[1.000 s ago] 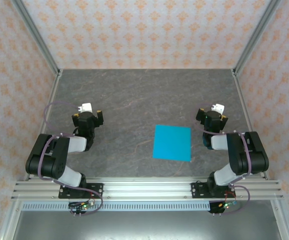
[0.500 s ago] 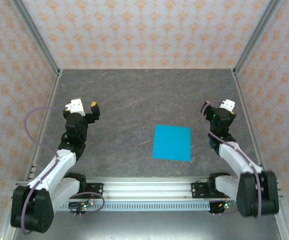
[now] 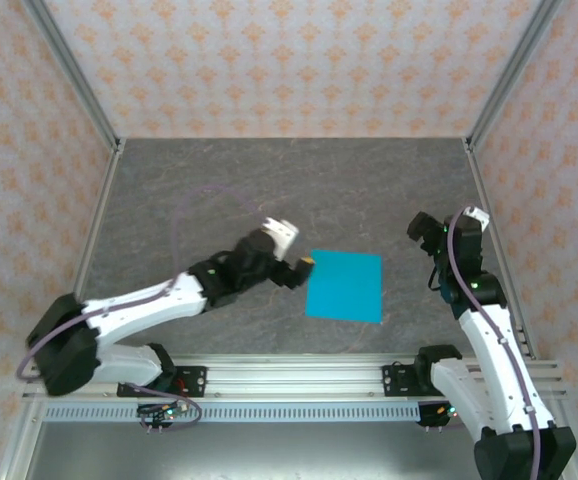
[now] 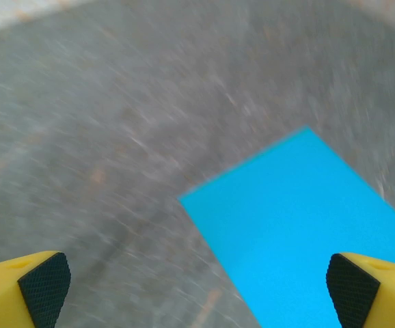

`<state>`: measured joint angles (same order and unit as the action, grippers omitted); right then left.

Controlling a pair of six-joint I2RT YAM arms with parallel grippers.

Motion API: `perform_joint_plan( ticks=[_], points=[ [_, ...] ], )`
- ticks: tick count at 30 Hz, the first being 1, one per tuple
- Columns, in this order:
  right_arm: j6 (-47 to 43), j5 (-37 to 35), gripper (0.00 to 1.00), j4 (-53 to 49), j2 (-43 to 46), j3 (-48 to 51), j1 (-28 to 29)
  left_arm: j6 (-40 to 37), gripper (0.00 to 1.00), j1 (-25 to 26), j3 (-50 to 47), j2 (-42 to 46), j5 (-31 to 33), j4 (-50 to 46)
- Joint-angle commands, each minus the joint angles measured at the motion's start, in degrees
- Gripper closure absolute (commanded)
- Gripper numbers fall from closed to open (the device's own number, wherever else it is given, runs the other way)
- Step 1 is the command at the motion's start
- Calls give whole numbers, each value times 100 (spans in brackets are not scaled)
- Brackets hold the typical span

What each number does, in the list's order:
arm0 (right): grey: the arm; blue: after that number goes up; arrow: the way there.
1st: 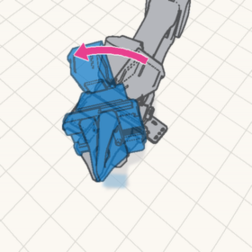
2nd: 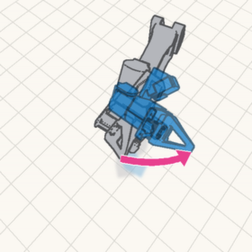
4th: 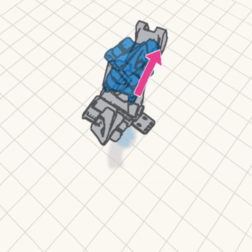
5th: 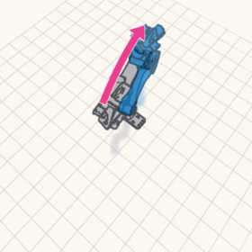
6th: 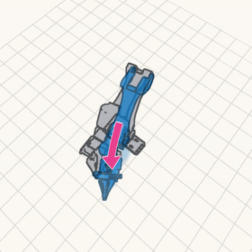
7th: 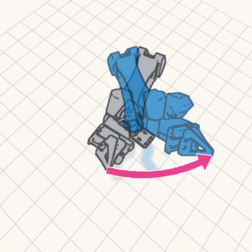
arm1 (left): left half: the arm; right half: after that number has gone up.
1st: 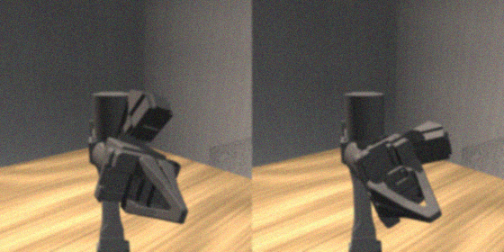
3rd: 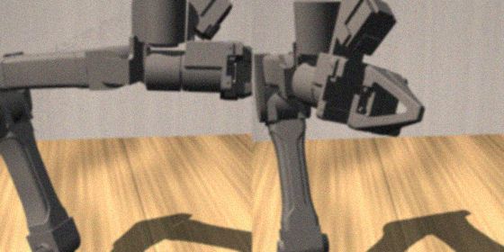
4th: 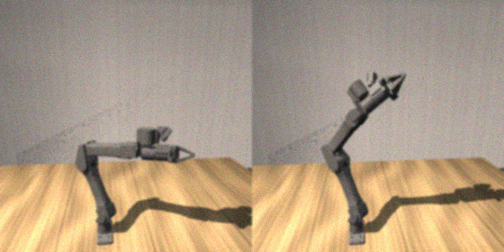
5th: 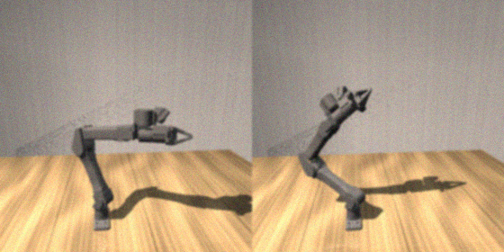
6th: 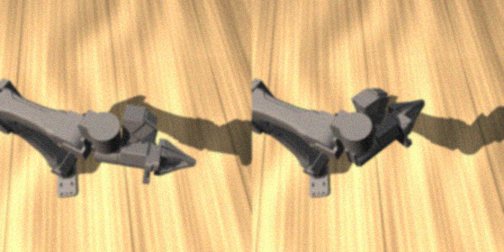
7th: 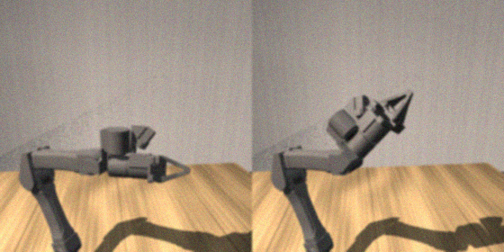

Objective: Fold a paper plane with a square sheet of paper (fold left side to right side)
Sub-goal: Move the square sheet of paper to the center of the table.

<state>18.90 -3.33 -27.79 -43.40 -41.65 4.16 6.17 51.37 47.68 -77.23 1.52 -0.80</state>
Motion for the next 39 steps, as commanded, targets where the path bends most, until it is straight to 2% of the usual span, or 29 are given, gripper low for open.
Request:
perform_joint_plan(
  ticks=[1,4,9,14,22,33,39],
  points=[
    [209,-285,0,-752,161,-201,41,-8,0,579,798,-943,410,-711],
    [189,-282,0,-845,204,-252,48,-15,1,815,1724,-1942,502,-1291],
    [158,-404,0,-978,300,-265,52,372,1,836,3200,-3333,418,-2394],
    [148,-419,0,-1012,349,-265,65,649,1,829,4203,-4226,417,-3168],
    [172,-378,0,-1001,353,-291,65,806,1,830,5065,-4854,176,-3849],
    [181,-326,0,-1019,337,-344,67,1116,1,611,5600,-5347,-457,-4343],
    [167,-343,0,-1061,336,-353,67,1226,1,458,5665,-5502,-478,-4545]
  ],
)
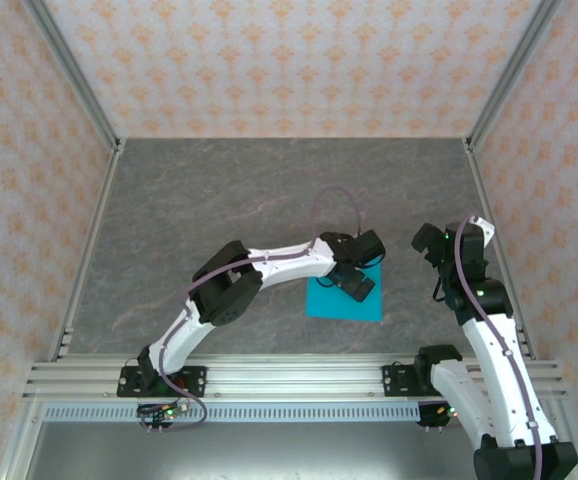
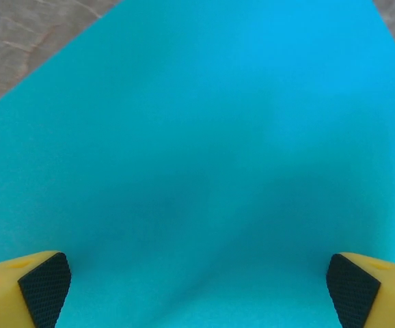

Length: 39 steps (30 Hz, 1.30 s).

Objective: Fold a paper plane with a square sheet of paper (fold left side to right side)
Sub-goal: Move the square sheet of paper to the center of the table.

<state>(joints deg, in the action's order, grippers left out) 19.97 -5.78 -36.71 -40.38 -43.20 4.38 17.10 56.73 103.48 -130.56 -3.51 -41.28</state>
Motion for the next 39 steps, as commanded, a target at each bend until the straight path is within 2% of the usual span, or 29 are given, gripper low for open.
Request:
perform_joint_plan(
  ticks=[1,6,13,20,27,34,39],
  points=[
    [68,-106,0,-175,37,-198,37,130,1,-92,107,-202,106,-561],
    [57,-112,0,-188,35,-208,44,31,1,-104,129,-322,527,-874],
    [51,-107,0,-187,26,-215,45,-33,0,-482,-588,58,432,-603],
    [58,-43,0,-168,5,-209,50,-424,0,-910,-1067,437,422,-521],
    [62,241,0,-96,-291,-149,54,-782,0,-999,-1155,677,352,-448],
    [129,964,0,151,-982,-86,141,-787,0,-1209,-1430,1481,-233,-43],
    [216,1419,0,561,-1935,-173,556,-411,0,-1601,-2500,2784,-939,657]
  ],
)
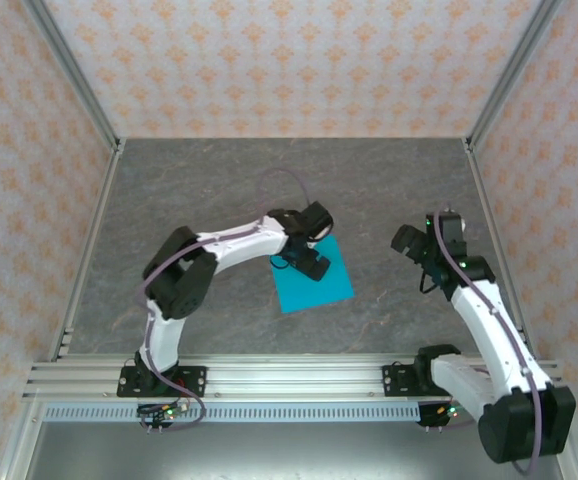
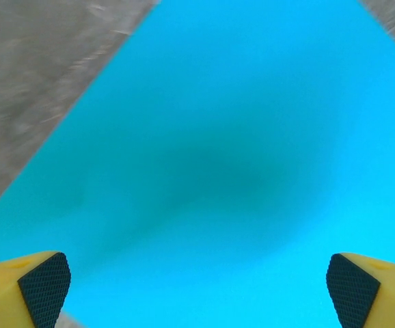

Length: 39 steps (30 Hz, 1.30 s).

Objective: Fold a paper plane with a square sheet of paper (fold left side to right side)
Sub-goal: Move the square sheet of paper to the center of the table, then pick up the square sheet of paper from the center of the table.

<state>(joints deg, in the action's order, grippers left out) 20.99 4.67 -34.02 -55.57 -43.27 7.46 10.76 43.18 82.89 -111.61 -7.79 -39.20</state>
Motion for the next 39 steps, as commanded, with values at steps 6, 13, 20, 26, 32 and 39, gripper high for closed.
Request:
perform_joint_plan(
  ticks=[6,13,20,26,32,39],
  points=[
    [293,336,1,838,-1957,-625,1149,1430,1,-649,-2249,2057,-1825,1820],
    [295,210,3,968,-3655,-1592,1934,2679,3,-661,-3195,1831,-2580,3012],
    [289,28,3,790,-4781,-2382,2367,3043,5,-661,-3435,1435,-2643,3307],
    [335,34,4,637,-5310,-2633,2570,2919,5,-661,-3438,1407,-2368,2990],
    [402,72,4,478,-5453,-2602,2801,2887,5,-651,-3227,1167,-2468,2815],
    [526,488,8,475,-5256,-2445,3030,2905,5,-655,-3140,1020,-2438,2828]
  ],
)
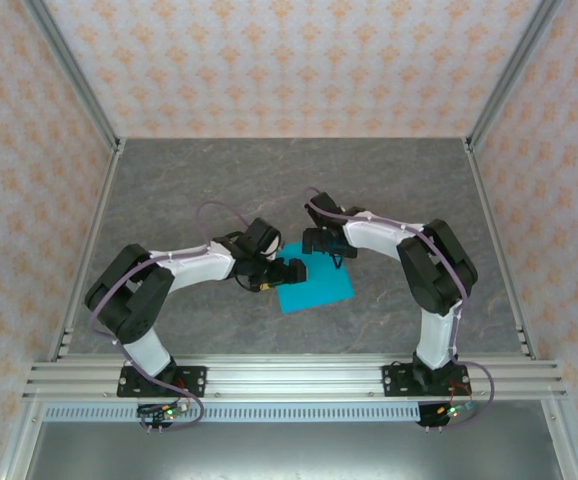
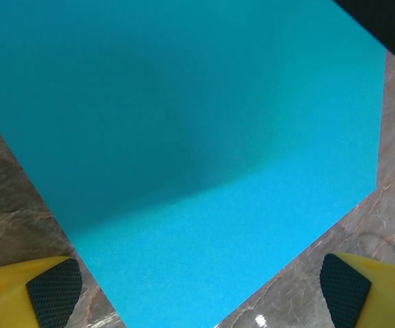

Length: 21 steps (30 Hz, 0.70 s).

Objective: Fold a paper plane with a square sheet of paper (fold left side to right side)
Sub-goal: Pick up the square sheet of paper from the center of the table.

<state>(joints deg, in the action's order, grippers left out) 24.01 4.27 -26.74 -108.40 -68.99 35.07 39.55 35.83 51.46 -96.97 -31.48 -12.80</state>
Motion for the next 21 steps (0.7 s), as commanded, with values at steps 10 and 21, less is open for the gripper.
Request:
perform_joint_plan(
  ticks=[10,21],
  points=[
    [302,900,11,-241,417,286,325,26,5,104,109,-603,-23,190],
    [85,727,42,-510,648,324,325,-30,5,112,64,-286,306,126]
  ],
)
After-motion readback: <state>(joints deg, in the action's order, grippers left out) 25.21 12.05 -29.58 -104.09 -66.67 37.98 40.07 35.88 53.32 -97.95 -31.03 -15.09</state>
